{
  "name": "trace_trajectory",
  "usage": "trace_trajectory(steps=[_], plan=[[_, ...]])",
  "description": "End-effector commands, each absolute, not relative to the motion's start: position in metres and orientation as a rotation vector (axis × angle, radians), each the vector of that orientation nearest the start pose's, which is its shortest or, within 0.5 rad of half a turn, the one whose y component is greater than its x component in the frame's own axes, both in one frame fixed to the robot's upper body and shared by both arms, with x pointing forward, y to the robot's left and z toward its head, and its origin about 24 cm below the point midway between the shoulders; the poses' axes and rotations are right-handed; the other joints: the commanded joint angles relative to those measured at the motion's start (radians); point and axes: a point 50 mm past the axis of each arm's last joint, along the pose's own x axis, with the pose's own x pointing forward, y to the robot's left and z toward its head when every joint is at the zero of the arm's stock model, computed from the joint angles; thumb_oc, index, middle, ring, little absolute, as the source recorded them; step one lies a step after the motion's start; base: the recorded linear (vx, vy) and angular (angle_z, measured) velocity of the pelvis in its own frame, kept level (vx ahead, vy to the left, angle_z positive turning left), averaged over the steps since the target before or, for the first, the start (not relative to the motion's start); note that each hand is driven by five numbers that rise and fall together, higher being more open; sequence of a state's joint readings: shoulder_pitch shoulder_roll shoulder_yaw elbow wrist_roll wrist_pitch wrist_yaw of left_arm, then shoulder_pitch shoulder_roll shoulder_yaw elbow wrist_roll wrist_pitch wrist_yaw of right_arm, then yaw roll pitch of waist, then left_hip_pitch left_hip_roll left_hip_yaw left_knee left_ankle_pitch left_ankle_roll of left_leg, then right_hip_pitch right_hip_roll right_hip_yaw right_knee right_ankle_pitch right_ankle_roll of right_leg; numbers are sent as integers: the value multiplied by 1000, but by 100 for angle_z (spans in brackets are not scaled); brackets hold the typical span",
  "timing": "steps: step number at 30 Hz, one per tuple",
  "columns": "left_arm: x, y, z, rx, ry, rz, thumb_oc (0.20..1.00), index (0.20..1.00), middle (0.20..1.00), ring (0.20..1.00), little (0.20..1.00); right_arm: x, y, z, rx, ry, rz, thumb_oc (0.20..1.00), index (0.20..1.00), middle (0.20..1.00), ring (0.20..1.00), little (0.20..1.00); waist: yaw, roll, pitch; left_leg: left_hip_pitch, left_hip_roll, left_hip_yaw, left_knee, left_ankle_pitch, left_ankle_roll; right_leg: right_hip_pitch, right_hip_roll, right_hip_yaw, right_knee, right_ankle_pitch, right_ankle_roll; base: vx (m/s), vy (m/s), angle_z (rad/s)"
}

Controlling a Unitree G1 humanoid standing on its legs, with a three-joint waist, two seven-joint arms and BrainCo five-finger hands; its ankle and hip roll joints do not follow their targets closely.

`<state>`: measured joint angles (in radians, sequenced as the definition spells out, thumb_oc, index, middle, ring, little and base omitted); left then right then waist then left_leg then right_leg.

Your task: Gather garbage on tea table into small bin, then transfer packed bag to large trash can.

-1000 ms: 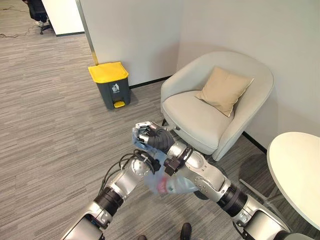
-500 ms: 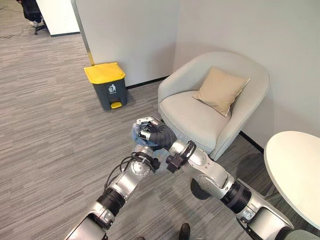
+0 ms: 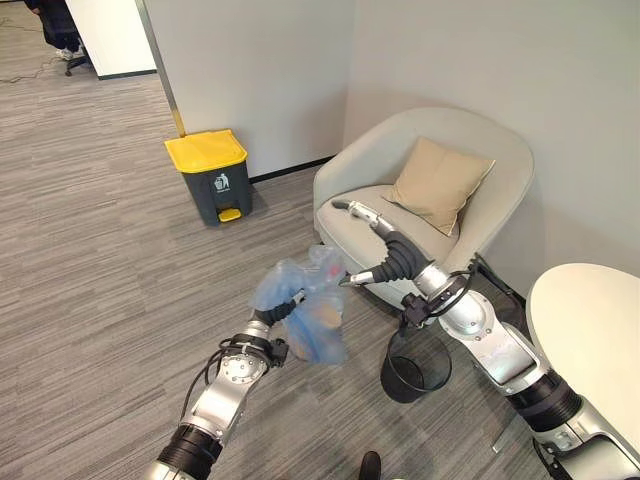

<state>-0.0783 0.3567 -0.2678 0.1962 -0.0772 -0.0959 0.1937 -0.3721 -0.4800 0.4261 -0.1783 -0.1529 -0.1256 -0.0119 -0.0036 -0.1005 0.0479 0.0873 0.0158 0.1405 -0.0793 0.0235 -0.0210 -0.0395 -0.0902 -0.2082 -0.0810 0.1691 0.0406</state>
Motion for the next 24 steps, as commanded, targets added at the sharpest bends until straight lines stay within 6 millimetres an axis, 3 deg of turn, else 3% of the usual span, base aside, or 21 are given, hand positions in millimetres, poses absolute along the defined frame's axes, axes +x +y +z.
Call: trace_trajectory(steps=[1, 2, 3, 4, 5, 6, 7, 10, 11, 12, 13, 17, 18, 21, 24], plan=[[266, 179, 40, 172, -55, -23, 200, 200, 200, 200, 200, 267, -112, 165, -572, -655, 388, 1000, 1000, 1000, 1000, 1000, -3, 30, -13, -9, -5, -20, 7, -69, -5, 80, -5, 39, 69, -203, 84, 0, 0, 0], [266, 179, 40, 172, -53, -24, 200, 200, 200, 200, 200, 266, -112, 164, -571, -654, 388, 1000, 1000, 1000, 1000, 1000, -2, 29, -14, -9, -5, -20, 7, -69, -5, 80, -5, 39, 69, -203, 84, 0, 0, 0], [258, 191, 31, 133, -5, 19, 200, 200, 200, 200, 200, 264, -129, 145, -529, -550, 343, 1000, 1000, 1000, 1000, 1000, -8, 32, -12, -7, -4, -19, 6, -69, -6, 80, -5, 38, 69, -204, 84, 7, -13, -4], [258, 191, 30, 133, -4, 18, 200, 200, 200, 200, 200, 264, -129, 145, -528, -548, 343, 1000, 1000, 1000, 1000, 1000, -7, 32, -14, -7, -4, -19, 6, -69, -6, 80, -5, 38, 69, -204, 84, 9, -26, -6], [250, 202, 22, 113, 41, 47, 200, 200, 200, 200, 200, 262, -148, 126, -528, -447, 291, 1000, 1000, 1000, 1000, 1000, -12, 34, -12, -6, -3, -18, 6, -68, -6, 81, -4, 39, 69, -204, 84, 5, -13, -3], [250, 202, 21, 113, 42, 47, 200, 200, 200, 200, 200, 262, -148, 126, -528, -446, 291, 1000, 1000, 1000, 1000, 1000, -11, 34, -13, -6, -3, -18, 6, -68, -6, 81, -4, 39, 69, -204, 84, 0, 0, 0], [238, 218, 11, 115, 94, 85, 200, 200, 200, 200, 200, 257, -171, 100, -523, -304, 232, 1000, 1000, 1000, 1000, 1000, -15, 37, -10, -5, -2, -18, 5, -68, -7, 81, -2, 36, 68, -205, 83, -2, -19, -4], [220, 241, -1, 151, 169, 137, 200, 200, 200, 200, 200, 244, -204, 59, -557, -85, 149, 1000, 1000, 1000, 1000, 1000, -15, 40, -6, -6, 0, -21, 6, -67, -8, 84, -1, 31, 69, -210, 80, -3, -20, -3], [219, 241, -2, 152, 170, 136, 200, 200, 200, 200, 200, 243, -204, 58, -557, -84, 149, 1000, 1000, 1000, 1000, 1000, -15, 39, -8, -6, 0, -21, 6, -67, -8, 84, -1, 30, 69, -210, 80, -13, -34, 0], [205, 254, -11, 160, 228, 169, 200, 200, 200, 200, 200, 231, -224, 34, -574, 54, 99, 1000, 1000, 1000, 1000, 1000, -16, 41, -2, -7, 1, -24, 9, -67, -9, 83, 0, 27, 72, -214, 78, 0, 0, 0], [205, 254, -12, 160, 230, 169, 200, 200, 200, 200, 200, 230, -224, 33, -573, 55, 99, 1000, 1000, 1000, 1000, 1000, -16, 41, -3, -8, 1, -25, 9, -68, -9, 83, 0, 27, 72, -214, 78, -15, -37, 1], [177, 276, -28, 165, 331, 242, 200, 200, 200, 200, 200, 206, -251, -6, -533, 267, 7, 1000, 1000, 1000, 1000, 1000, -13, 44, 6, -12, 5, -30, 17, -69, -12, 83, 2, 20, 78, -223, 73, -10, -19, 1], [177, 276, -28, 165, 331, 242, 200, 200, 200, 200, 200, 206, -251, -6, -533, 267, 8, 1000, 1000, 1000, 1000, 1000, -14, 44, 6, -12, 5, -30, 17, -69, -12, 83, 2, 20, 78, -223, 73, -10, -31, 2], [152, 288, -46, 106, 431, 327, 200, 200, 200, 200, 200, 195, -261, -22, -510, 355, -33, 1000, 1000, 1000, 1000, 1000, -3, 46, 19, -21, 9, -38, 36, -72, -15, 83, 4, 16, 88, -234, 66, -13, -40, 0], [145, 291, -53, 61, 456, 375, 200, 200, 200, 200, 200, 196, -264, -25, -497, 367, -54, 1000, 1000, 1000, 1000, 1000, 4, 45, 51, -61, 12, -54, 92, -77, -19, 70, 4, 9, 102, -240, 57, -117, -59, 21]])
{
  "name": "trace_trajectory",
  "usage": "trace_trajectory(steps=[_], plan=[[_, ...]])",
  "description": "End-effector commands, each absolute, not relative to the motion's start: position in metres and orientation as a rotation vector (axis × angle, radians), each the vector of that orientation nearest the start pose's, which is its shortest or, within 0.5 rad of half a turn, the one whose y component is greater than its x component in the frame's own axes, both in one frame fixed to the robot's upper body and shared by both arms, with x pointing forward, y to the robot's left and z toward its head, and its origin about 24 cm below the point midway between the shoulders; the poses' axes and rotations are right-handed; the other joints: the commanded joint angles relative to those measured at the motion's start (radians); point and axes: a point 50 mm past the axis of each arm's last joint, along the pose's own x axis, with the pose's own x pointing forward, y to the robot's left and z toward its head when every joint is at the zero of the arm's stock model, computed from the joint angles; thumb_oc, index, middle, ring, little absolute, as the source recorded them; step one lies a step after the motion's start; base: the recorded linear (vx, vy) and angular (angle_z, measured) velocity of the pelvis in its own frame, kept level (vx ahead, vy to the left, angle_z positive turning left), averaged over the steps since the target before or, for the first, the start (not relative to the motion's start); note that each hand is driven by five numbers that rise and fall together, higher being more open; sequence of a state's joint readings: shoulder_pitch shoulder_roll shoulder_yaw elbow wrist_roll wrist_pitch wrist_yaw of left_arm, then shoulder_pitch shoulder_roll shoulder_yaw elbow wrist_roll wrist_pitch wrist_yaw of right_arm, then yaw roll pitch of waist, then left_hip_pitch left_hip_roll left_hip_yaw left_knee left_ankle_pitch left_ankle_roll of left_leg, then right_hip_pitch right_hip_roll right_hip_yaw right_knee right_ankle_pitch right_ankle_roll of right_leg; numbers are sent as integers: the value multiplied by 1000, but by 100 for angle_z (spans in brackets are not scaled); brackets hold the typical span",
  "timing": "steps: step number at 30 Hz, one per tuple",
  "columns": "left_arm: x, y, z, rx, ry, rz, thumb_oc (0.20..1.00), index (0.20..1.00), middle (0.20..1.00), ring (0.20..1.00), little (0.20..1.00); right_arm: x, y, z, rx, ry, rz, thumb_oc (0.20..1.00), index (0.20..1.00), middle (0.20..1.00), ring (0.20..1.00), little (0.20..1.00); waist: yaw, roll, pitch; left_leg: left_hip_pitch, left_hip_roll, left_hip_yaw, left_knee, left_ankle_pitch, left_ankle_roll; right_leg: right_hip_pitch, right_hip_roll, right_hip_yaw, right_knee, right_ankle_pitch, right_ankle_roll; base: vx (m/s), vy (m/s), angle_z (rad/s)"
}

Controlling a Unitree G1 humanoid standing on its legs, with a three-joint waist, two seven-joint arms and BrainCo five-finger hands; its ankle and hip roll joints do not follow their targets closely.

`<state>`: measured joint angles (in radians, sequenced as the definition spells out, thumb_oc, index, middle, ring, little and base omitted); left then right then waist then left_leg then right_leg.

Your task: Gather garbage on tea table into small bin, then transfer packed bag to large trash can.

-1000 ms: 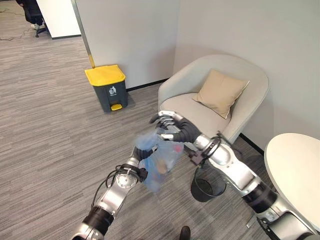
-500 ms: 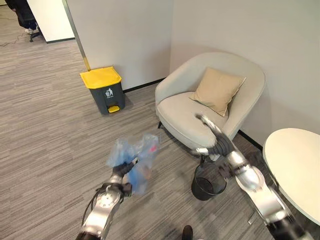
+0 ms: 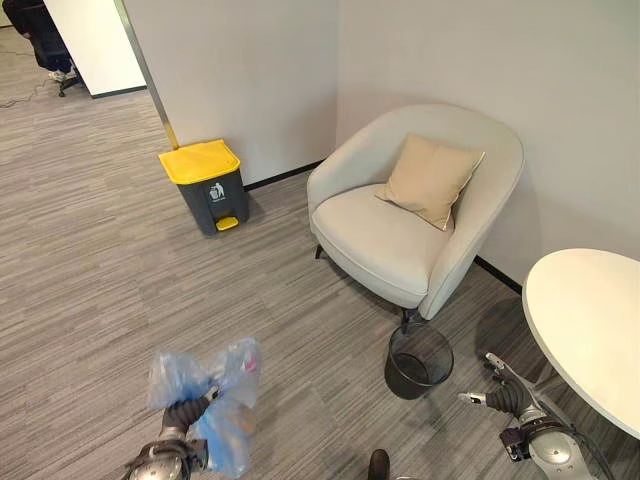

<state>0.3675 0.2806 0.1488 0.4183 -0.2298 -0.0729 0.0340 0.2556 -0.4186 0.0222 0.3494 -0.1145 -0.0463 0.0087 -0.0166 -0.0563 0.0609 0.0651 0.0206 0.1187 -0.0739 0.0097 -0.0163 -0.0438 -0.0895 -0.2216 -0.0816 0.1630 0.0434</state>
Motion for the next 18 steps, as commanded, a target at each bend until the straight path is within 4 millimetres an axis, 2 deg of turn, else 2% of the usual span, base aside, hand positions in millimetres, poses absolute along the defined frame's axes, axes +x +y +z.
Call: trace_trajectory(steps=[1, 4, 6, 7, 8, 9, 13, 18], plan=[[146, 291, -54, 46, 458, 391, 200, 200, 200, 200, 200, 198, -265, -24, -495, 360, -71, 1000, 1000, 1000, 1000, 1000, 27, -3, 69, -85, 10, -37, 130, -62, -35, 61, -1, 10, 105, -235, 48, -194, -67, 32], [152, 291, -52, 46, 442, 394, 200, 200, 200, 200, 200, 202, -268, -20, -497, 338, -99, 1000, 1000, 1000, 1000, 1000, 38, -8, 104, -166, 12, -32, 200, -54, -53, 40, -15, -35, 105, -232, 44, -173, -51, 56], [159, 288, -50, 54, 425, 381, 200, 200, 200, 200, 200, 203, -270, -20, -501, 339, -116, 1000, 1000, 1000, 1000, 1000, 36, -11, 119, -211, 35, 17, 237, -49, -53, 23, -32, -78, 111, -232, 41, -119, -13, 69], [160, 288, -50, 54, 425, 382, 200, 200, 200, 200, 200, 204, -270, -20, -501, 338, -117, 1000, 1000, 1000, 1000, 1000, 35, -10, 117, -217, 36, 16, 242, -51, -54, 19, -32, -79, 112, -232, 41, 31, 25, 96], [167, 285, -48, 64, 410, 362, 200, 200, 200, 200, 200, 202, -271, -23, -505, 357, -128, 1000, 1000, 1000, 1000, 1000, 27, -3, 117, -209, 80, 129, 263, -86, -53, 24, -43, -130, 112, -249, 46, 79, 40, 93], [170, 283, -47, 69, 404, 353, 200, 200, 200, 200, 200, 202, -270, -24, -502, 359, -131, 1000, 1000, 1000, 1000, 1000, 23, 0, 118, -205, 88, 163, 259, -87, -51, 21, -49, -150, 113, -245, 49, 82, 40, 87], [173, 280, -46, 82, 402, 326, 200, 200, 200, 200, 200, 202, -267, -28, -498, 377, -120, 1000, 1000, 1000, 1000, 1000, 22, 4, 118, -198, 87, 182, 250, -93, -45, 28, -58, -175, 115, -241, 55, 69, 77, 49], [174, 282, -43, 111, 395, 316, 200, 200, 200, 200, 200, 209, -255, -31, -477, 372, -93, 1000, 1000, 1000, 1000, 1000, 37, -9, 134, -213, 62, 152, 248, -114, -26, 18, -84, -161, 135, -235, 73, 61, 162, 17]])
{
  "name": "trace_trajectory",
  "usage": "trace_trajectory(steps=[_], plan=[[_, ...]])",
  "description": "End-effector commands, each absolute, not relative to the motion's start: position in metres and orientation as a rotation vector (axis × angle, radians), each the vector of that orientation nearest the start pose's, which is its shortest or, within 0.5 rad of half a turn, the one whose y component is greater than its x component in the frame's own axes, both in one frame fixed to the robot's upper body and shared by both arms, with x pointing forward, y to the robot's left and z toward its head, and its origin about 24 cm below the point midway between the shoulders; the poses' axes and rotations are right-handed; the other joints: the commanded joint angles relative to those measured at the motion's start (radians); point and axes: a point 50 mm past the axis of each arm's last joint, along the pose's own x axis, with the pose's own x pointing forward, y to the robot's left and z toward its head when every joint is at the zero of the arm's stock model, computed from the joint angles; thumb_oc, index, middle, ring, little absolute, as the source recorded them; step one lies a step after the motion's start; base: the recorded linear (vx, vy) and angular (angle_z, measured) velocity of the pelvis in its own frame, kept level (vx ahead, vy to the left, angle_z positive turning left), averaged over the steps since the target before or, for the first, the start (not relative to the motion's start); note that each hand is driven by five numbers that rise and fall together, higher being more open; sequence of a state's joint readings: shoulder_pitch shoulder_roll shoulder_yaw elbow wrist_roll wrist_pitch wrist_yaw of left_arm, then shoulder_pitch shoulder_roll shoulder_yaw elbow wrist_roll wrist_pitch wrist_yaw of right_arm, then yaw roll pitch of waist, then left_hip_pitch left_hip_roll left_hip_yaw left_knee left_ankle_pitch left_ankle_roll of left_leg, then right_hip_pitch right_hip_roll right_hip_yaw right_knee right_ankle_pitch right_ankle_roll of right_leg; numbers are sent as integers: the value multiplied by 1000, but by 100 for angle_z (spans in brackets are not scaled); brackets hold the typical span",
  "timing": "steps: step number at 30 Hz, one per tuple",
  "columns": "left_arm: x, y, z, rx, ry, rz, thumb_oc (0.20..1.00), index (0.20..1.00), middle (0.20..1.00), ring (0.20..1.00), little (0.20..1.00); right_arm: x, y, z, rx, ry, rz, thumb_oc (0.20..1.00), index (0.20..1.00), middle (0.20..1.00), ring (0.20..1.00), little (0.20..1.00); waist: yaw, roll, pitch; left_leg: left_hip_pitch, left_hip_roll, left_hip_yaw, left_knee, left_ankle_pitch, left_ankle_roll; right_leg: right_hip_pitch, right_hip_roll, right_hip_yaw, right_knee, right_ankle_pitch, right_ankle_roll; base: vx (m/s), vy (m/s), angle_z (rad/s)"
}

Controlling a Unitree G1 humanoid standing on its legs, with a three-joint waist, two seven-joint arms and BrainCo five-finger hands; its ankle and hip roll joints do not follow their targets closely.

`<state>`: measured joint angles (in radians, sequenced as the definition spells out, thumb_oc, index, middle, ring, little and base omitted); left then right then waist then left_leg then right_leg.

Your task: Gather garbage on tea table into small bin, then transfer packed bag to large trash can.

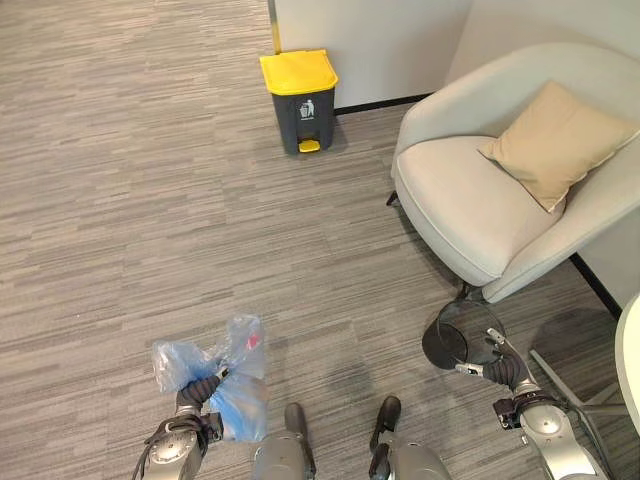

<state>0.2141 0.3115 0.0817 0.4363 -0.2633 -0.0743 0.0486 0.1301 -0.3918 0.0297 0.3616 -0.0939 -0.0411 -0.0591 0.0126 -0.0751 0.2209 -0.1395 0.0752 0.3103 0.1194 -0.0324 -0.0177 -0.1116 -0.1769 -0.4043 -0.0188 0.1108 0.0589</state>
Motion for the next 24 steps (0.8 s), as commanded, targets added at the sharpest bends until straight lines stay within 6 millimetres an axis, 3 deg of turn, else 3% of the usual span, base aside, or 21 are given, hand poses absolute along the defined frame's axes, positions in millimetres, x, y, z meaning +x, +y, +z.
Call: trace_trajectory(steps=[1, 5, 6, 12, 13, 18, 20, 22, 24], plan=[[175, 282, -42, 112, 391, 317, 200, 200, 200, 200, 200, 211, -252, -31, -471, 368, -90, 1000, 1000, 1000, 1000, 1000, 13, 7, -24, -15, 0, -46, 58, -78, -18, 79, -2, 28, 81, -184, 62, 44, 197, -18], [181, 286, -35, 134, 363, 320, 200, 200, 200, 200, 200, 219, -239, -28, -441, 335, -70, 1000, 1000, 1000, 1000, 1000, 28, 2, -3, -10, -41, -65, 54, -113, 22, 19, -53, 72, 216, -194, 84, 113, 273, -11], [190, 282, -31, 133, 336, 308, 200, 200, 200, 200, 200, 223, -236, -24, -428, 309, -68, 1000, 1000, 1000, 1000, 1000, 9, 7, 17, -2, -67, -85, 43, -100, 43, -60, -18, 168, 293, -174, 72, 53, 133, 11], [194, 276, -31, 119, 330, 290, 200, 200, 200, 200, 200, 228, -236, -18, -437, 285, -66, 1000, 1000, 1000, 1000, 1000, 0, 20, 30, 32, -95, -115, 30, -127, 59, -117, 19, 208, 270, -158, 62, 158, 58, 15], [196, 273, -32, 113, 331, 285, 200, 200, 200, 200, 200, 230, -237, -16, -447, 274, -66, 1000, 1000, 1000, 1000, 1000, -12, 26, 39, 63, -108, -146, 26, -151, 62, -179, 34, 233, 250, -129, 68, 284, -9, 21], [198, 270, -34, 109, 333, 281, 200, 200, 200, 200, 200, 230, -238, -14, -453, 268, -66, 1000, 1000, 1000, 1000, 1000, -32, 35, 46, 129, -118, -183, 16, -192, 48, -251, 28, 221, 198, -81, 82, 317, -77, 36], [200, 268, -33, 120, 332, 262, 200, 200, 200, 200, 200, 224, -240, -16, -457, 282, -67, 1000, 1000, 1000, 1000, 1000, -51, 34, 39, 181, -118, -219, 8, -222, 25, -268, 18, 217, 184, -70, 92, 355, -177, 40], [200, 266, -33, 125, 329, 247, 200, 200, 200, 200, 200, 221, -242, -18, -452, 289, -71, 1000, 1000, 1000, 1000, 1000, -58, 32, 30, 190, -118, -227, 18, -236, 13, -256, 17, 222, 184, -67, 84, 304, -180, 72], [198, 265, -34, 123, 336, 238, 200, 200, 200, 200, 200, 217, -246, -20, -458, 305, -78, 1000, 1000, 1000, 1000, 1000, -75, 35, 10, 198, -89, -223, 52, -241, -15, -237, 14, 209, 206, -78, 70, 402, -298, 91]])
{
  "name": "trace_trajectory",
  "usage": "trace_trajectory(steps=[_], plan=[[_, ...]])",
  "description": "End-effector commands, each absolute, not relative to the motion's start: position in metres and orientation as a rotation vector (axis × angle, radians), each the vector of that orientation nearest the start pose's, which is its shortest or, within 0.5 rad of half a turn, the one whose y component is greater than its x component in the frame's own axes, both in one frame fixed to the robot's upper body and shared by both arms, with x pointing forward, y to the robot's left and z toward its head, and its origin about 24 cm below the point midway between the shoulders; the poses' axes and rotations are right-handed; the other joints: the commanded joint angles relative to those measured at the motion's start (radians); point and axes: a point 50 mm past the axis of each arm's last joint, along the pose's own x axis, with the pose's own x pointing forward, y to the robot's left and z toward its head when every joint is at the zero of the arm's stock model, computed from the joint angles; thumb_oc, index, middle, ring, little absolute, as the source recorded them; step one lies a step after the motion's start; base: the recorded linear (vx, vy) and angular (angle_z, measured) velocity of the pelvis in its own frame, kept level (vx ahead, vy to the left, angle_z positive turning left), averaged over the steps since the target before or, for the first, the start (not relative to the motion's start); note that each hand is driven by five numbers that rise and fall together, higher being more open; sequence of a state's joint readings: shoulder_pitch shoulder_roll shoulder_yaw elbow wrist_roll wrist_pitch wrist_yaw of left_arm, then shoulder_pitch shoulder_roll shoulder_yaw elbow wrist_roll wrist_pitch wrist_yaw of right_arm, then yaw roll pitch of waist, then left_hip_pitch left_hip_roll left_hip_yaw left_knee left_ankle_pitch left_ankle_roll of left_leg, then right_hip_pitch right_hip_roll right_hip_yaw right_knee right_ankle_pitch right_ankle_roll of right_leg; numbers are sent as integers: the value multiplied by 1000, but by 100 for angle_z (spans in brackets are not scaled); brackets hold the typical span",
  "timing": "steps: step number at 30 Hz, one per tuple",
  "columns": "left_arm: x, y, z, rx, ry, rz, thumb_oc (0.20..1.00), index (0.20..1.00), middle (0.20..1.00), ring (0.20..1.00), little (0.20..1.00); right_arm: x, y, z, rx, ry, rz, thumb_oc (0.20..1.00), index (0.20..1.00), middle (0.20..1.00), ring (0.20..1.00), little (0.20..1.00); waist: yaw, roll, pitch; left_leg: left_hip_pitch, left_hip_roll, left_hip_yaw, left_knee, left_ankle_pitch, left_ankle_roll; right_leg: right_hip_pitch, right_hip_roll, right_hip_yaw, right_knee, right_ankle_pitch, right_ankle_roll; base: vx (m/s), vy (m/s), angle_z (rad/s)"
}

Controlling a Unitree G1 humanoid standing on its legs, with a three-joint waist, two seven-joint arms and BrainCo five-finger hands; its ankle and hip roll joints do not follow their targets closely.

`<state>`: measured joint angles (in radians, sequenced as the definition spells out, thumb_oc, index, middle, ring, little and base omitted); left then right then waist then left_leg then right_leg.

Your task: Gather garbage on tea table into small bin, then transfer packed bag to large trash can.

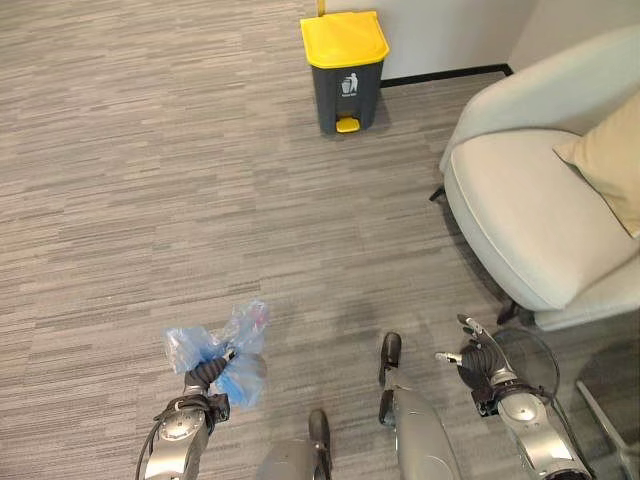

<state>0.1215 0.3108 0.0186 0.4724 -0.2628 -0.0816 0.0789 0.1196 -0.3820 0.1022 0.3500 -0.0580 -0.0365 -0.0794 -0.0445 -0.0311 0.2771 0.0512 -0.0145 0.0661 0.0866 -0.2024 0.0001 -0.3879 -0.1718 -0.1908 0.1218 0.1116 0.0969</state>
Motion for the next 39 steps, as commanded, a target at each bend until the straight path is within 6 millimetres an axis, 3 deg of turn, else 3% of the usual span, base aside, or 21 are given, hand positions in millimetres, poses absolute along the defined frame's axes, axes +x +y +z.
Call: trace_trajectory(steps=[1, 2, 3, 4, 5, 6, 9, 11, 12, 13, 14, 19, 22, 24, 26, 30, 33, 35, 39], plan=[[196, 263, -36, 114, 345, 231, 200, 200, 200, 200, 200, 212, -250, -21, -457, 314, -88, 1000, 1000, 1000, 1000, 1000, -25, 2, -52, -17, 48, 31, 173, -19, -69, 70, 23, -22, 69, -106, 13, 379, -362, 60], [196, 262, -35, 110, 343, 226, 200, 200, 200, 200, 200, 211, -252, -22, -459, 319, -92, 1000, 1000, 1000, 1000, 1000, -30, 3, -53, -43, 75, 41, 237, 20, -85, 89, 31, -33, 67, -120, -1, 253, -283, 66], [196, 262, -35, 111, 342, 226, 200, 200, 200, 200, 200, 211, -252, -22, -458, 319, -92, 1000, 1000, 1000, 1000, 1000, -33, -1, -57, -49, 71, 38, 237, 25, -84, 86, 27, -34, 62, -115, -1, 300, -331, 58], [200, 260, -35, 107, 340, 220, 200, 200, 200, 200, 200, 210, -257, -24, -469, 335, -102, 1000, 1000, 1000, 1000, 1000, -34, 0, -51, -103, 120, 54, 368, 99, -87, 144, 72, -40, 55, -169, -42, 294, -286, 41], [202, 259, -35, 104, 335, 219, 200, 200, 200, 200, 200, 210, -258, -24, -469, 337, -106, 1000, 1000, 1000, 1000, 1000, -31, -4, -45, -126, 119, 51, 378, 95, -75, 156, 79, -35, 52, -181, -48, 445, -359, -14], [205, 257, -34, 103, 329, 216, 200, 200, 200, 200, 200, 214, -259, -21, -470, 323, -111, 1000, 1000, 1000, 1000, 1000, -18, -13, -37, -181, 88, 40, 337, 64, -54, 184, 86, -23, 34, -198, -49, 260, -147, -20], [206, 257, -34, 110, 327, 214, 200, 200, 200, 200, 200, 215, -261, -19, -472, 317, -121, 1000, 1000, 1000, 1000, 1000, -11, -22, -33, -224, 65, 44, 288, 31, -41, 199, 83, -15, 25, -208, -44, 165, -51, -13], [206, 257, -34, 119, 328, 213, 200, 200, 200, 200, 200, 216, -262, -19, -470, 315, -127, 1000, 1000, 1000, 1000, 1000, 7, -27, -29, -303, 50, 50, 219, 79, -45, 231, 90, -9, -1, -214, -42, 197, -24, -23], [207, 258, -33, 122, 322, 219, 200, 200, 200, 200, 200, 217, -261, -21, -463, 323, -132, 1000, 1000, 1000, 1000, 1000, 28, -22, -26, -357, 45, 51, 139, 164, -62, 266, 110, -2, -24, -222, -40, 386, 16, -15], [207, 257, -32, 129, 320, 210, 200, 200, 200, 200, 200, 216, -260, -26, -449, 337, -144, 1000, 1000, 1000, 1000, 1000, 43, -19, -29, -390, 45, 97, 71, 239, -77, 313, 124, -3, -52, -230, -39, 503, 80, -15], [206, 259, -32, 136, 324, 207, 200, 200, 200, 200, 200, 214, -258, -28, -447, 345, -141, 1000, 1000, 1000, 1000, 1000, 52, -19, -36, -391, 53, 137, 48, 259, -77, 349, 133, 7, -64, -241, -35, 569, 185, -29], [193, 265, -36, 158, 362, 213, 200, 200, 200, 200, 200, 218, -244, -32, -466, 363, -71, 1000, 1000, 1000, 1000, 1000, 78, -50, -79, -330, 22, 134, 95, 162, -12, 407, 71, 57, -7, -268, 8, 431, 243, -57], [193, 268, -35, 164, 358, 219, 200, 200, 200, 200, 200, 222, -240, -30, -466, 349, -52, 1000, 1000, 1000, 1000, 1000, 83, -51, -77, -318, 12, 138, 98, 139, 11, 377, 55, 69, 73, -260, 21, 142, 139, -16], [194, 270, -33, 175, 356, 222, 200, 200, 200, 200, 200, 226, -235, -29, -458, 337, -34, 1000, 1000, 1000, 1000, 1000, 82, -50, -79, -294, -8, 135, 93, 113, 38, 339, 37, 85, 153, -215, 40, 297, 210, 8], [196, 269, -32, 172, 348, 221, 200, 200, 200, 200, 200, 226, -233, -29, -451, 337, -33, 1000, 1000, 1000, 1000, 1000, 72, -34, -75, -240, -29, 113, 56, 97, 49, 271, 49, 103, 181, -187, 29, 323, 173, 6], [197, 269, -31, 166, 342, 223, 200, 200, 200, 200, 200, 230, -233, -24, -457, 316, -29, 1000, 1000, 1000, 1000, 1000, 65, -15, -57, -203, -23, 108, 35, 75, 46, 187, 45, 56, 156, -176, 22, 214, 35, 6], [199, 266, -33, 146, 342, 232, 200, 200, 200, 200, 200, 233, -232, -22, -461, 306, -25, 1000, 1000, 1000, 1000, 1000, 35, -11, -19, -100, -32, 77, 28, 16, 37, 50, 23, 5, 50, -105, 35, 397, -52, -19], [202, 265, -33, 141, 337, 230, 200, 200, 200, 200, 200, 232, -232, -22, -462, 308, -25, 1000, 1000, 1000, 1000, 1000, 26, -3, -10, -67, -30, 60, 27, -6, 28, 36, 28, -9, 12, -94, 43, 353, -86, 29], [205, 260, -30, 149, 322, 203, 200, 200, 200, 200, 200, 222, -236, -27, -461, 339, -29, 1000, 1000, 1000, 1000, 1000, -10, -7, -14, 19, -41, 6, 10, -52, 2, 8, 26, 23, -40, -55, 65, 439, -178, 45]])
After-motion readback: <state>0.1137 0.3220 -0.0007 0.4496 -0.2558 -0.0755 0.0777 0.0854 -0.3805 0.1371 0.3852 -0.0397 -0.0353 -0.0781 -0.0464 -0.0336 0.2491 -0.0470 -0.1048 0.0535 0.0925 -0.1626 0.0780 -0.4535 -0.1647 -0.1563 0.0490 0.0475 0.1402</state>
